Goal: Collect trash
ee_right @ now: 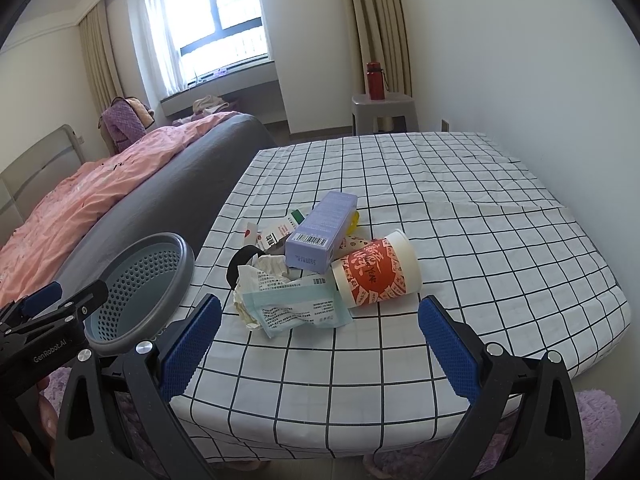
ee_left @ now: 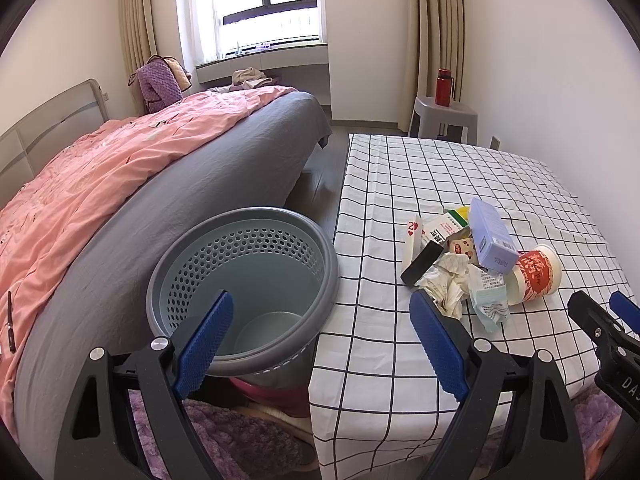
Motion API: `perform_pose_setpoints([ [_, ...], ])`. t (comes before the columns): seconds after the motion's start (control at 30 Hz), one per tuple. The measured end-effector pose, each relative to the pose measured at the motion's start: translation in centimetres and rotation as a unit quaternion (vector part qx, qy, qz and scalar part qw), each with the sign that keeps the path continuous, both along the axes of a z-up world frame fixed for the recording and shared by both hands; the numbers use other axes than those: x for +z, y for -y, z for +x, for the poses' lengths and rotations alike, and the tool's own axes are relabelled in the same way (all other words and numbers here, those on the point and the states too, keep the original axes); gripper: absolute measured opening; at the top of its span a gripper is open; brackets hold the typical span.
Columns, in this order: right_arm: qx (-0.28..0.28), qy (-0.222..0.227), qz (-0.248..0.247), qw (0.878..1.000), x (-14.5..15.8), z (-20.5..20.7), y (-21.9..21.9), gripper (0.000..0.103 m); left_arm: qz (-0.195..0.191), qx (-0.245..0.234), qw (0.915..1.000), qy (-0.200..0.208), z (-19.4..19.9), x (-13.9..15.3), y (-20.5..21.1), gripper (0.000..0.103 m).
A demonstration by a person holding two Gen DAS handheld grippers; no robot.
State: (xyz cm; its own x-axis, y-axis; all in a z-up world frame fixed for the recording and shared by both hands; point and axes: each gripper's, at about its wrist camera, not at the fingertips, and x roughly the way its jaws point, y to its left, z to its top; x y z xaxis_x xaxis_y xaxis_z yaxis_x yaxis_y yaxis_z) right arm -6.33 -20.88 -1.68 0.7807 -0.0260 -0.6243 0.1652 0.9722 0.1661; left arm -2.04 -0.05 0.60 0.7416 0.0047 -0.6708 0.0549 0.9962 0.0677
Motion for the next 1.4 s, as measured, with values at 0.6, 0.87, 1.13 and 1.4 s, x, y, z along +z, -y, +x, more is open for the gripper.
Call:
perform_pose_setpoints([
  [0.6,0.002,-0.016,0.003,1.000,-1.1,0.1,0.7,0.097,0.001,-0.005,1.0000,-0.003,-0.1,-0.1,0.3,0.086],
  [0.87,-0.013,-0.040,0.015,0.999,-3.4,0.4,4.0,0.097,0.002,-0.017,0.9995,-0.027,1.0,-1.4,1.5,0.086],
  [1.13,0.006,-0.062,0.021,0.998,-5.1,3.4,6.5,0.097,0.009,-0.025,0.9986,-0.045,2.3,-3.0,3.2,0.086],
  [1.4,0.048,-0.097,0.015,0.994,-6.7,8.0,7.3,0.097,0.010,-0.031,0.9975,-0.062,3.8,-4.6,4.6,0.086],
])
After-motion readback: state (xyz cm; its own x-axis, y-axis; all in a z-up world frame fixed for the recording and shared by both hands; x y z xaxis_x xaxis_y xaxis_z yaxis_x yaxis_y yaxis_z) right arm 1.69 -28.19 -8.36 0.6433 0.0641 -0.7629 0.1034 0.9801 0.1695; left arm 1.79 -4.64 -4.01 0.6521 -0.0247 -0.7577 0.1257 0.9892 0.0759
